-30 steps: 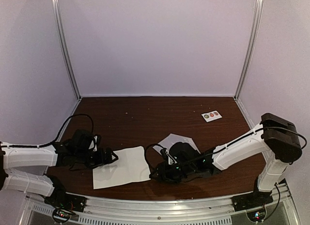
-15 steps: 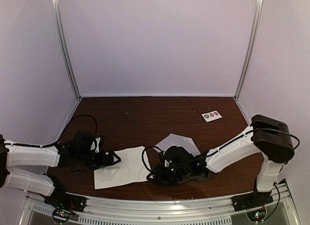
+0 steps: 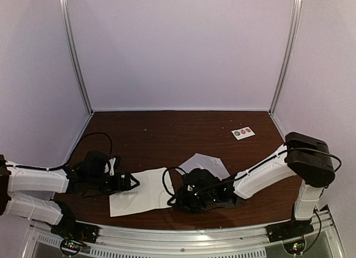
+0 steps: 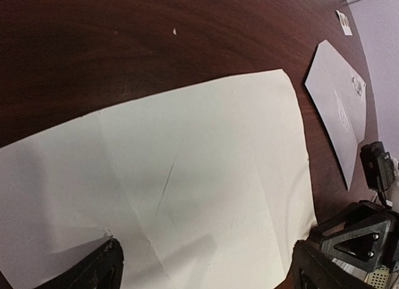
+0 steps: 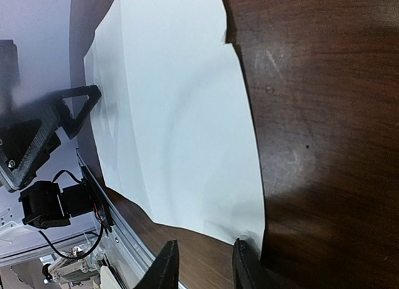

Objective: Place the letter into the envelope and seal it

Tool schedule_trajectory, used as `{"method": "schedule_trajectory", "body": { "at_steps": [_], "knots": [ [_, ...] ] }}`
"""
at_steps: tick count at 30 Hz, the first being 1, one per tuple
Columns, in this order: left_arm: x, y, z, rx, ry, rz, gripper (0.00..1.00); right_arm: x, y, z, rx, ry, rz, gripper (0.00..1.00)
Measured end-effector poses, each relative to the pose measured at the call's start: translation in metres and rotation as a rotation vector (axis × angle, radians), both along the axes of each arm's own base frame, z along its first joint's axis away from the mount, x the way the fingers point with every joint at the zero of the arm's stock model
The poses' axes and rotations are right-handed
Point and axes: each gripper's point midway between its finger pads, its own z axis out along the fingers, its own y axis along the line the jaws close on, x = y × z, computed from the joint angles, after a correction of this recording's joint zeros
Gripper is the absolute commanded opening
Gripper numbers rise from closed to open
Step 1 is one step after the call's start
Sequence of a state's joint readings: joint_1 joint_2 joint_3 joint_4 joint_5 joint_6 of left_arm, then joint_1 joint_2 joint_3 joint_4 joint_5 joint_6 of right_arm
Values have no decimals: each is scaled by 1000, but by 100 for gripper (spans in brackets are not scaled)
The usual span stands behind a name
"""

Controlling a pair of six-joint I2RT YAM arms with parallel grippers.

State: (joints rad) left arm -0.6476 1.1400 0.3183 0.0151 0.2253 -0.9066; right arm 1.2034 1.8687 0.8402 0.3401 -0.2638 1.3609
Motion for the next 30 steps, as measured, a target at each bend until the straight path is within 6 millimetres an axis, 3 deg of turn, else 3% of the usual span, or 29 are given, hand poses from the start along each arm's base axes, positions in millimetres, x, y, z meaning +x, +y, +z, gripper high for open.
{"method": "schedule_trajectory", "body": {
  "at_steps": [14,24,30],
  "knots": [
    [-1,1,0,-4,-5,1,96,7,-21,0,-70,-13,-81,31],
    [-1,1,0,-5,-6,0,96,10,-13,-3,-81,-13,-77,22],
    [-1,0,0,-9,-8,-1,96,11,-12,-6,-94,-9,-77,9]
  ]
}}
